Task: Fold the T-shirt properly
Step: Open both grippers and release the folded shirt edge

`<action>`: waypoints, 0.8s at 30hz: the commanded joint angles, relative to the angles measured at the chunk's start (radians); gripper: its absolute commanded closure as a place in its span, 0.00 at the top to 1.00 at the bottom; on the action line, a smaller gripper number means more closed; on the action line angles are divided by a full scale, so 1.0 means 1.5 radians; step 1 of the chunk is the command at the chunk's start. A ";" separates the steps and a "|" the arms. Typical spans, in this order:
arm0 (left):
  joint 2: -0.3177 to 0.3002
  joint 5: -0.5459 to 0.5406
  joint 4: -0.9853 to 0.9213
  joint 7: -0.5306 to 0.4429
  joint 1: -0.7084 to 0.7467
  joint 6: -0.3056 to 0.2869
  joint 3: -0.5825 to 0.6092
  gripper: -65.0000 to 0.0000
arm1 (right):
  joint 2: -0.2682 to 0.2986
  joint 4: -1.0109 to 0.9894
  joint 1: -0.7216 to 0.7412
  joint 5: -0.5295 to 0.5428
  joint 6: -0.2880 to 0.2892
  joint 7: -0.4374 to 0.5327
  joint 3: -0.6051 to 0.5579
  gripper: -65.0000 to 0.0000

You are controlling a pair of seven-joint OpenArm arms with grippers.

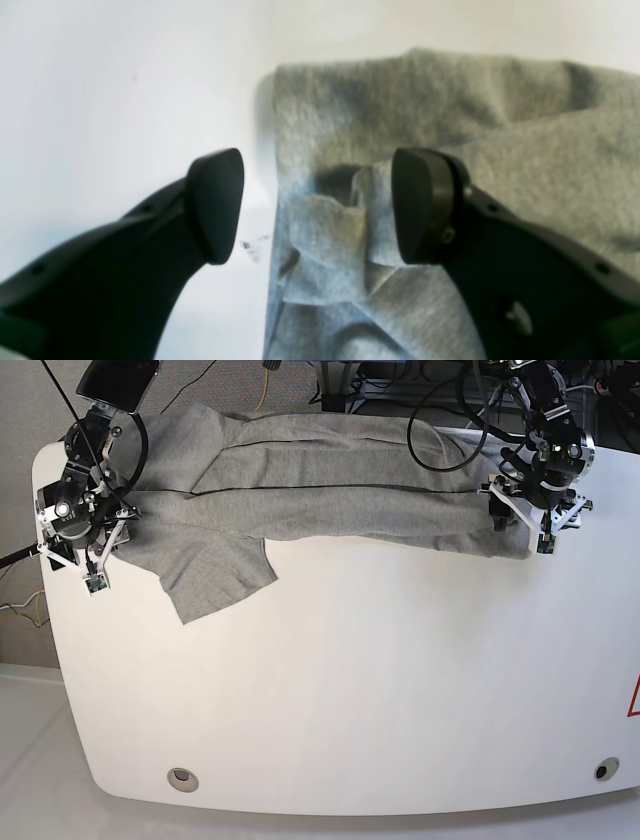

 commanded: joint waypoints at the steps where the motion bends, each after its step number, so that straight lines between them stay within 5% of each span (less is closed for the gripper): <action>1: -0.004 -0.005 0.027 -0.011 -0.004 0.000 -0.001 0.65 | 0.020 0.048 0.013 0.005 -0.002 -0.015 0.003 0.59; 11: -0.009 -0.003 0.050 0.079 -0.023 0.001 -0.001 0.65 | 0.022 0.123 -0.010 0.005 -0.001 -0.096 0.004 0.59; 24: -0.005 -0.003 0.072 0.157 -0.021 -0.002 -0.002 0.65 | -0.011 0.137 -0.095 0.005 -0.001 -0.094 0.004 0.59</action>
